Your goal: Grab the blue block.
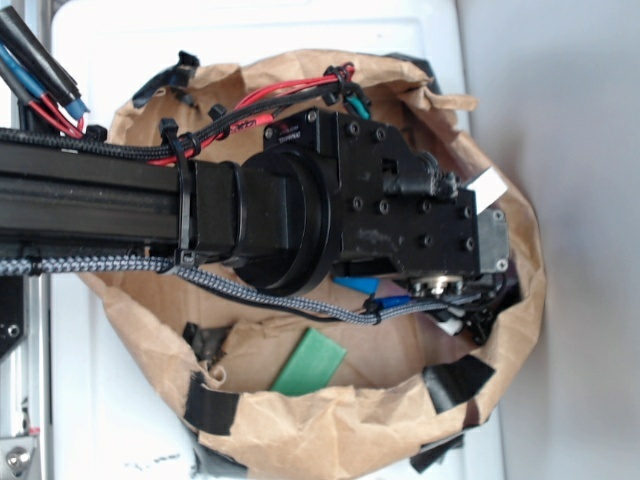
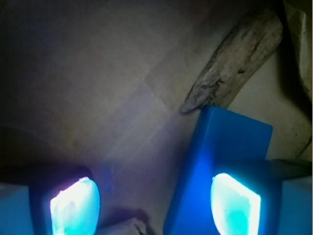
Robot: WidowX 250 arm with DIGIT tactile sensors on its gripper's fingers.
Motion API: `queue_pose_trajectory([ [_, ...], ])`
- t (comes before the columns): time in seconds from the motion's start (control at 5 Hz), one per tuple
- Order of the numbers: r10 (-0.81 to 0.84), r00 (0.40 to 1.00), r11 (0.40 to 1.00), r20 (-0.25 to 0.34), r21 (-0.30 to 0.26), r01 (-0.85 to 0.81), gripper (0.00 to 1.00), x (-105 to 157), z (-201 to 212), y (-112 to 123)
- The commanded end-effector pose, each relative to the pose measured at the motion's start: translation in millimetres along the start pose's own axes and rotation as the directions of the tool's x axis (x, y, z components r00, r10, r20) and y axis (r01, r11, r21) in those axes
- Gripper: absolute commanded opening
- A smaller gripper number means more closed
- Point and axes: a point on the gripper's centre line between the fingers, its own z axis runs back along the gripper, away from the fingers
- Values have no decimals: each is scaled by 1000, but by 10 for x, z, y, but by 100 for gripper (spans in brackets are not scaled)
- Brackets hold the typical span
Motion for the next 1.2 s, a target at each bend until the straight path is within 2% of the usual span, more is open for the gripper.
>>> queue_pose_trajectory([
  [0.0,0,998,999,-65,-35,-2,100,61,336,176],
  [0.4,-37,996,992,-79,-123,27,100,38,403,412],
  [0.6,-34,998,987,-55,-156,25,100,59,324,449],
  [0.8,-8,999,986,-37,-166,2,100,70,158,350],
  [1.0,1,1000,991,13,-137,1,100,32,12,275],
])
